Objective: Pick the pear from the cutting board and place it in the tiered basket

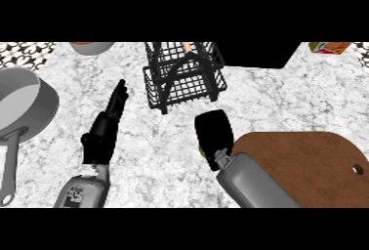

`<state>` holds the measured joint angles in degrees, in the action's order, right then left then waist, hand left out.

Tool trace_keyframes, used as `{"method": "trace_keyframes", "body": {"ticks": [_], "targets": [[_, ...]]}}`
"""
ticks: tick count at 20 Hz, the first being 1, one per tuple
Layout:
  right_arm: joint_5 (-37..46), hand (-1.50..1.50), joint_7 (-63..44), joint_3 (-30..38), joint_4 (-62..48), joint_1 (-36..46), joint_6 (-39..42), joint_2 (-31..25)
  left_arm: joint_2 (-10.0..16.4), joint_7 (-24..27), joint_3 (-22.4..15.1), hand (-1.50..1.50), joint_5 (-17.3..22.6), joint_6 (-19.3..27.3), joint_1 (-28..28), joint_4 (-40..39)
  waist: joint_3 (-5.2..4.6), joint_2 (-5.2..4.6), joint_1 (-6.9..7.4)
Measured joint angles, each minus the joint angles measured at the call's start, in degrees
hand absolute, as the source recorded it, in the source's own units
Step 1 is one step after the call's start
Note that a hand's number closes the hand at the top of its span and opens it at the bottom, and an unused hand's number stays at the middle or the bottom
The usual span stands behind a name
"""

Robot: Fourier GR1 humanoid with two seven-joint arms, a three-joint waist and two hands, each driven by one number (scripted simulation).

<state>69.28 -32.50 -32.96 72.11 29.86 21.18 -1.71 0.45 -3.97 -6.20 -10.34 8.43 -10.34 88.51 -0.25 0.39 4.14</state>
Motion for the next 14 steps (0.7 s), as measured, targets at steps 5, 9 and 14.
{"method": "trace_keyframes", "body": {"ticks": [5, 9, 14], "targets": [[-5.29, 1.50, -18.19, -7.65, 7.03, 6.69, 1.35, 1.17, 0.28, -0.11, 0.51, 0.00, 0.10, 0.33, -0.72, -0.64, 0.12, -0.08, -0.48], [-10.25, 1.50, -25.43, -10.34, 12.23, 14.08, 0.29, 1.00, -0.02, 1.24, 0.47, 0.00, 0.32, 0.40, 0.03, -1.28, 0.12, -0.02, -0.79], [-17.39, 1.50, -29.83, -7.54, 16.38, 24.36, 0.85, 0.66, -0.16, 1.72, 0.67, 0.00, 0.02, 1.10, 0.46, -1.63, 0.10, 0.10, -1.65]]}}
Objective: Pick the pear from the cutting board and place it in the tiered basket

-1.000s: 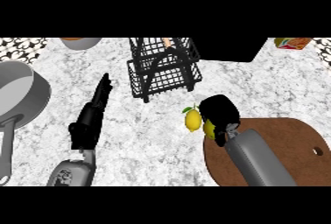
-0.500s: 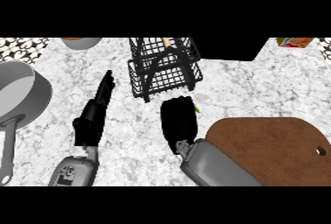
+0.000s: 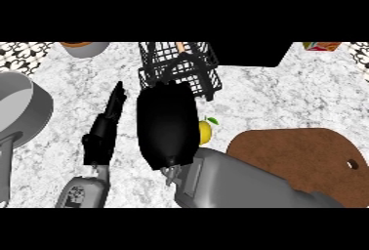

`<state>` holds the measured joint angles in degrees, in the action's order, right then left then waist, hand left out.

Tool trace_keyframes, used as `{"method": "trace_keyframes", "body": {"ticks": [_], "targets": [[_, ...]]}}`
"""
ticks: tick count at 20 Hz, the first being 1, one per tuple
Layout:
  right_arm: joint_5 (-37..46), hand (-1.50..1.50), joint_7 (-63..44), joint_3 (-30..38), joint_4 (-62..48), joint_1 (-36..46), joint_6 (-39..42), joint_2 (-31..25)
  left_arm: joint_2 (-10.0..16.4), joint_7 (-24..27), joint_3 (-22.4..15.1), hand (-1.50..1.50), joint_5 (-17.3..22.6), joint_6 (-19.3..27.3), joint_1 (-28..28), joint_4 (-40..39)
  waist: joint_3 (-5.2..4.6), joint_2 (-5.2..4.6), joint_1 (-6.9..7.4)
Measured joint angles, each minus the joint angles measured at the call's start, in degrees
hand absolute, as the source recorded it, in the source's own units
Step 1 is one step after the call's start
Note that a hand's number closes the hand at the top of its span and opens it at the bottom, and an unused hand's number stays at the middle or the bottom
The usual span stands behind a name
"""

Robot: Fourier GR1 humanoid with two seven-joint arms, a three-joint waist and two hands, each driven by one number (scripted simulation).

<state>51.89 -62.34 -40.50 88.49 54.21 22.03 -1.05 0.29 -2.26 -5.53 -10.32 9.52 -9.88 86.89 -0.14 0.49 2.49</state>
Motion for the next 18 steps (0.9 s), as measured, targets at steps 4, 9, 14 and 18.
{"method": "trace_keyframes", "body": {"ticks": [4, 9, 14, 18], "targets": [[-4.54, 1.50, -1.71, 4.15, -0.30, 7.53, 1.04, -0.13, 0.70, 0.07, 0.27, 0.00, 0.19, 0.25, 0.30, 0.16, -0.01, 0.05, -0.59], [-10.55, 1.50, -3.66, 8.82, -3.31, 14.51, -1.15, -0.01, 0.66, -0.02, 0.61, 0.00, 0.38, 0.19, -0.35, -0.26, -0.01, -0.13, -0.54], [-14.91, 1.50, -3.93, 11.46, -9.59, 21.27, -4.37, 0.12, 0.64, -0.19, 0.63, 0.00, 0.45, 0.01, -0.60, -0.07, -0.01, -0.31, -0.31], [-14.72, 1.50, -2.05, 12.65, -17.48, 24.98, -7.26, 0.29, 0.74, -0.38, 0.71, 0.00, 0.72, -0.34, -0.73, 0.36, 0.00, -0.53, -0.27]]}}
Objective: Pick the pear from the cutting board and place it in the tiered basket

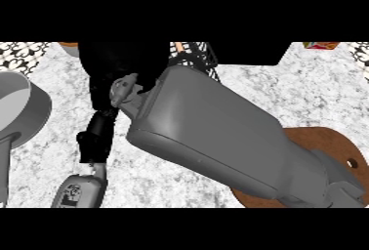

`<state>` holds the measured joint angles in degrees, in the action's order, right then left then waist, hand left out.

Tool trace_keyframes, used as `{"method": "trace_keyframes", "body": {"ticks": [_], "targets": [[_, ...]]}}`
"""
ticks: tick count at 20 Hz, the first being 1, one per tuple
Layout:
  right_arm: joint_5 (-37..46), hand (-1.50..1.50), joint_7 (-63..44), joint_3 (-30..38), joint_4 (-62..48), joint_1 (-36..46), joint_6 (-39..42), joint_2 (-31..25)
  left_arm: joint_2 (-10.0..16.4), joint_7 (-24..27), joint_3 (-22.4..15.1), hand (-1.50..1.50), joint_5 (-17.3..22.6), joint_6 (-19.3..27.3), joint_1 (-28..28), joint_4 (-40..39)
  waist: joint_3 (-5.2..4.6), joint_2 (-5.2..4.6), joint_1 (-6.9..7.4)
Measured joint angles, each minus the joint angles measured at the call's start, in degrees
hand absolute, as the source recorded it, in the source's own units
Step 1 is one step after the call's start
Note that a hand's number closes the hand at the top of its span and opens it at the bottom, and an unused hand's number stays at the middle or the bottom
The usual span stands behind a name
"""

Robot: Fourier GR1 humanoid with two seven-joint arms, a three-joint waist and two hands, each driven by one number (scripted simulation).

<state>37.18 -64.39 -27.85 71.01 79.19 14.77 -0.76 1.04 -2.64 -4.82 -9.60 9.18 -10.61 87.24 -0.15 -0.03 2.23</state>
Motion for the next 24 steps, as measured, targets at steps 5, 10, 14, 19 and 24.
{"method": "trace_keyframes", "body": {"ticks": [5, 10, 14, 19, 24], "targets": [[2.47, 1.50, 2.84, 1.53, -9.73, 3.57, -2.49, 0.19, -0.20, 0.63, -0.29, 0.00, -0.53, 0.40, 0.91, 0.21, 0.03, -0.12, -0.37], [5.31, 1.50, 6.80, 3.66, -19.26, 5.98, -5.10, 0.11, 0.06, 0.18, -0.30, 0.00, -0.52, 0.84, 0.41, 0.07, 0.06, -0.22, -0.74], [7.39, 1.50, 8.99, 4.58, -24.04, 5.54, -6.55, 0.07, 0.20, 0.42, -0.35, 0.00, -0.41, 0.72, 1.55, 1.17, 0.08, -0.17, -1.00], [4.92, -1.50, 8.27, 8.50, -27.36, 3.28, -13.92, 0.46, 0.43, 0.41, -0.25, 0.00, 0.00, 0.32, 1.25, 1.16, 0.09, -0.36, -0.62], [1.42, -1.50, 11.38, 12.14, -29.27, 1.74, -20.80, 0.62, 0.58, -0.02, 0.00, 0.00, 0.18, -0.01, 0.85, 1.05, 0.11, -0.40, -0.51]]}}
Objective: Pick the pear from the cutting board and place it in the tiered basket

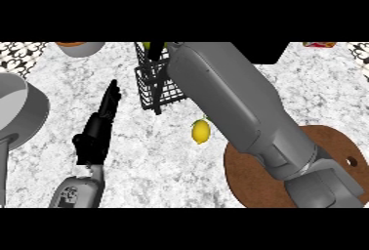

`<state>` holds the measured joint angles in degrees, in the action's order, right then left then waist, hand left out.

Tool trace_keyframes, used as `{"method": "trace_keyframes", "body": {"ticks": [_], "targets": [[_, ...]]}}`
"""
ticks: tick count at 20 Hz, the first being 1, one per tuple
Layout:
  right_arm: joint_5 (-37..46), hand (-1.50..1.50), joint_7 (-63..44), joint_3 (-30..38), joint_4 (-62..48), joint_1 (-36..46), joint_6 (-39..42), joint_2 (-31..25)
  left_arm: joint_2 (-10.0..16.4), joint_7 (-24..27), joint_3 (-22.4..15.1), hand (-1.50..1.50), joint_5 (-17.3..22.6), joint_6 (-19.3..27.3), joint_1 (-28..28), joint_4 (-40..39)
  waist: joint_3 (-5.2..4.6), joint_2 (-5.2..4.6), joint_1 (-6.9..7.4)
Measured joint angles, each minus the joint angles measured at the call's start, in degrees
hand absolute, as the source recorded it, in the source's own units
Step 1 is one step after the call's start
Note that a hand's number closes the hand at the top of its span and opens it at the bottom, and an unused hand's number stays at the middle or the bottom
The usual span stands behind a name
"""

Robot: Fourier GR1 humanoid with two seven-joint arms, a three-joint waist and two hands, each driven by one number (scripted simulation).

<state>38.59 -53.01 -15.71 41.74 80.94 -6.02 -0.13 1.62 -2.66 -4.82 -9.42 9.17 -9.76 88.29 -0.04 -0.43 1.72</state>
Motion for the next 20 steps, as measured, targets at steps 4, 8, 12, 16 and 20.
{"method": "trace_keyframes", "body": {"ticks": [4, 8, 12, 16, 20], "targets": [[-1.41, -1.50, 2.00, 2.64, 0.59, -1.44, -7.73, -0.13, -0.33, 0.73, -0.13, 0.00, -0.07, 0.31, 0.73, 0.18, 0.01, 0.09, -0.20], [-0.81, -1.50, 0.87, 5.54, 4.01, -2.98, -13.20, -1.74, 0.22, 1.22, 0.81, 0.00, 0.26, 0.27, 1.63, -0.22, 0.03, 0.44, -1.27], [-0.90, -1.50, -0.67, 8.18, 9.83, -7.88, -15.15, -4.86, 0.02, 0.20, 0.90, 0.00, -0.23, 1.09, 1.81, 0.72, 0.06, 0.80, -2.33], [-3.37, -1.50, -1.31, 11.50, 19.37, -15.22, -15.27, -8.79, 0.55, 0.24, 1.95, 0.00, 0.09, 1.24, 2.62, 0.63, 0.12, 1.19, -3.80], [-7.17, -1.50, -1.14, 13.80, 32.31, -25.71, -13.89, -12.62, 0.61, 0.71, 2.25, 0.00, 0.29, 1.31, 3.49, 0.92, 0.13, 1.39, -4.68]]}}
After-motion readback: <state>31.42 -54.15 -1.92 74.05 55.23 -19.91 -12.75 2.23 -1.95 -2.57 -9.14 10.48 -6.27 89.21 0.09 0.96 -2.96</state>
